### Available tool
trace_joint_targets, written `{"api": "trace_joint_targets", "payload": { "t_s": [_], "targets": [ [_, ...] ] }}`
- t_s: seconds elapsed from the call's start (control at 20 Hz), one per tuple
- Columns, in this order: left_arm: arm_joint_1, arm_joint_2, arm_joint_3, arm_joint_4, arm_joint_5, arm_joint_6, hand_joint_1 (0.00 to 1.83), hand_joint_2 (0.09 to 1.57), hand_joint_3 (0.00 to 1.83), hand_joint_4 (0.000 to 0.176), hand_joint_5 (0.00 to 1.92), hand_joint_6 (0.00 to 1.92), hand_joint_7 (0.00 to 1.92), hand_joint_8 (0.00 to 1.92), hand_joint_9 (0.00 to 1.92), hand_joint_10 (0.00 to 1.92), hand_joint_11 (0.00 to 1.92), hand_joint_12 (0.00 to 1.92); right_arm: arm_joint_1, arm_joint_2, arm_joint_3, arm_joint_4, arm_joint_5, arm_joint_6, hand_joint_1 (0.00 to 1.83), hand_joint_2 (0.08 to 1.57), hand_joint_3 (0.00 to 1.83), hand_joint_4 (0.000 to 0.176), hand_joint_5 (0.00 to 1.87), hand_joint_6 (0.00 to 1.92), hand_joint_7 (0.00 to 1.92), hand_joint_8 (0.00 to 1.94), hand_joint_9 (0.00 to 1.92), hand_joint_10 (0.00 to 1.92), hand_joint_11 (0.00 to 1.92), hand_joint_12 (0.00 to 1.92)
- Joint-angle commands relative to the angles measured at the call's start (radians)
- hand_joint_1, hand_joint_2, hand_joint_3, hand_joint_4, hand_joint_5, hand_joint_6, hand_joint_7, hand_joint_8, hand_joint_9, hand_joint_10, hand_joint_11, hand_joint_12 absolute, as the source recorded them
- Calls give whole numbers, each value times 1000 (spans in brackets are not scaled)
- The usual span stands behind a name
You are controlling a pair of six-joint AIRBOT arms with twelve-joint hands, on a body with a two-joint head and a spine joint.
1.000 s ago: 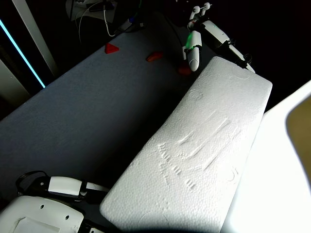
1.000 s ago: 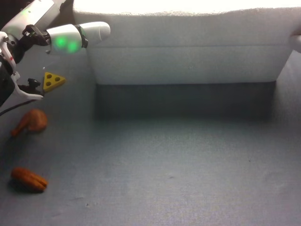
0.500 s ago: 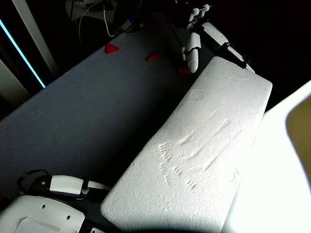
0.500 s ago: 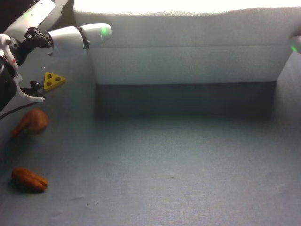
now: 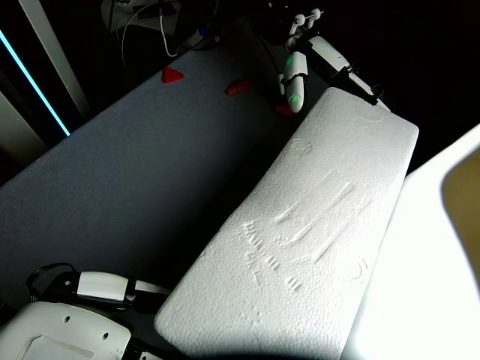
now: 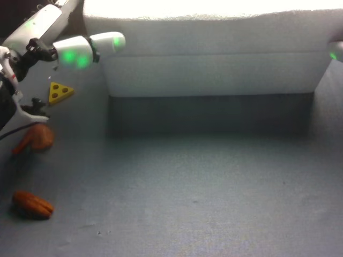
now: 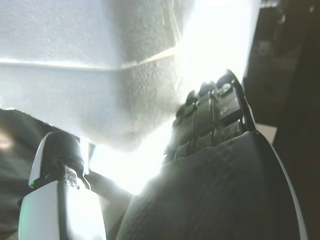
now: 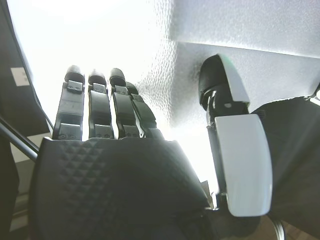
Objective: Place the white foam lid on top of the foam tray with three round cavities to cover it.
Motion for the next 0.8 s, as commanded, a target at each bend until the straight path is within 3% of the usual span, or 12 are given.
{"api": "trace_joint_targets", "payload": {
  "t_s": [0.0, 0.05, 0.15, 0.75],
  "targets": [
    [4, 1, -7, 26, -64, 1, 435, 1029, 0, 0, 66, 0, 0, 0, 0, 0, 0, 326, 5, 3, -8, -50, 70, -8, 616, 1176, 0, 0, 0, 0, 0, 0, 0, 0, 0, 0],
    [9, 1, -6, 20, -62, 3, 443, 1034, 0, 0, 67, 0, 0, 0, 0, 0, 0, 431, 5, 6, -13, -50, 71, -12, 618, 1168, 0, 0, 0, 0, 0, 0, 0, 0, 0, 0],
    [10, 0, -1, 14, -53, 4, 432, 1032, 0, 0, 67, 1, 0, 0, 0, 0, 0, 459, 2, 10, -18, -50, 75, -13, 638, 1172, 0, 0, 0, 0, 0, 0, 0, 0, 0, 0],
    [1, -4, 4, 18, -57, 4, 441, 1048, 2, 0, 71, 0, 0, 0, 0, 0, 0, 345, -22, 33, -34, -34, 97, -13, 623, 1218, 9, 0, 0, 0, 0, 0, 0, 0, 0, 0]
  ]
}}
